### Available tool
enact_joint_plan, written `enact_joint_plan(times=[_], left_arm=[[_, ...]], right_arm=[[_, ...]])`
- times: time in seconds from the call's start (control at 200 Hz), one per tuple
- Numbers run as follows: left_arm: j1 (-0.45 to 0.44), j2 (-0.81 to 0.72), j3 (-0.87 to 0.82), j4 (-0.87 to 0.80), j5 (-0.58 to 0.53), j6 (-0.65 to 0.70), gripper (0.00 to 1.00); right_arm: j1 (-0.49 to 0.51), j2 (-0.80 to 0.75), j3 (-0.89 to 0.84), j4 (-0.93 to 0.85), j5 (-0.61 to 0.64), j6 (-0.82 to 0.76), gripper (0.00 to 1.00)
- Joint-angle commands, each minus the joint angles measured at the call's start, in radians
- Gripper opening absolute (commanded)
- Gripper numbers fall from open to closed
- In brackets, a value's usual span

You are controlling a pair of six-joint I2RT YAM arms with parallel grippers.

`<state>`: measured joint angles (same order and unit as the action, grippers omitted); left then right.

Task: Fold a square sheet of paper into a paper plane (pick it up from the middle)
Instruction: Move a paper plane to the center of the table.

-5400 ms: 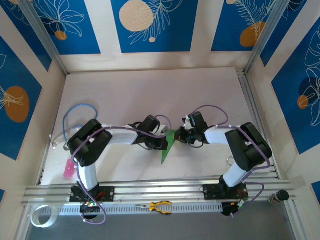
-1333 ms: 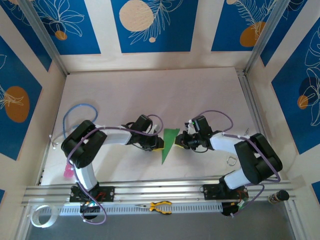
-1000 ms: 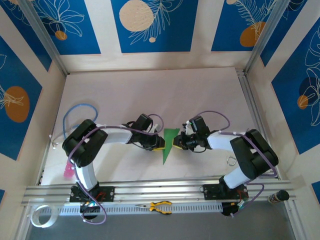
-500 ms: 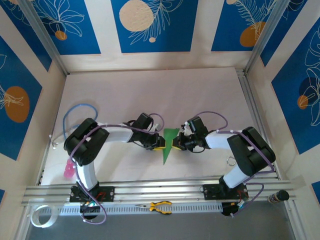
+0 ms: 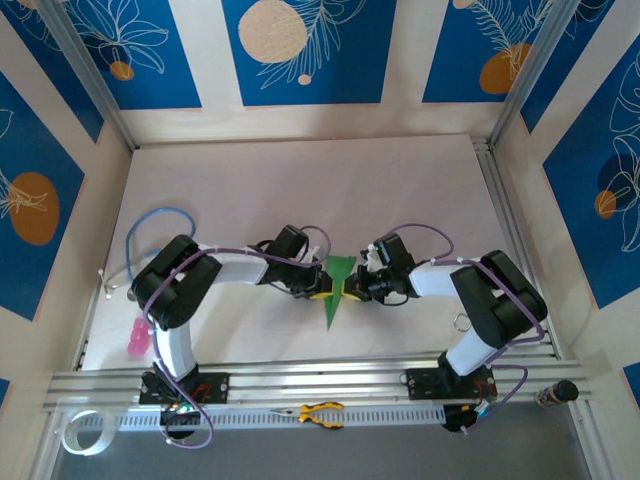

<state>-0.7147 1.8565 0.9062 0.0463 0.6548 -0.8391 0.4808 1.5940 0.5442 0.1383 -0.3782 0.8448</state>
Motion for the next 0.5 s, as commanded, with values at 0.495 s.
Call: enact_joint_plan(times=[0.495], left_arm=[[-0.034,-0.087,0.085,-0.182,-0.211,0.129,0.04]], right_arm=[[-0.005,-0.171,0.062,-0.121,0.025,0.048,0.36]])
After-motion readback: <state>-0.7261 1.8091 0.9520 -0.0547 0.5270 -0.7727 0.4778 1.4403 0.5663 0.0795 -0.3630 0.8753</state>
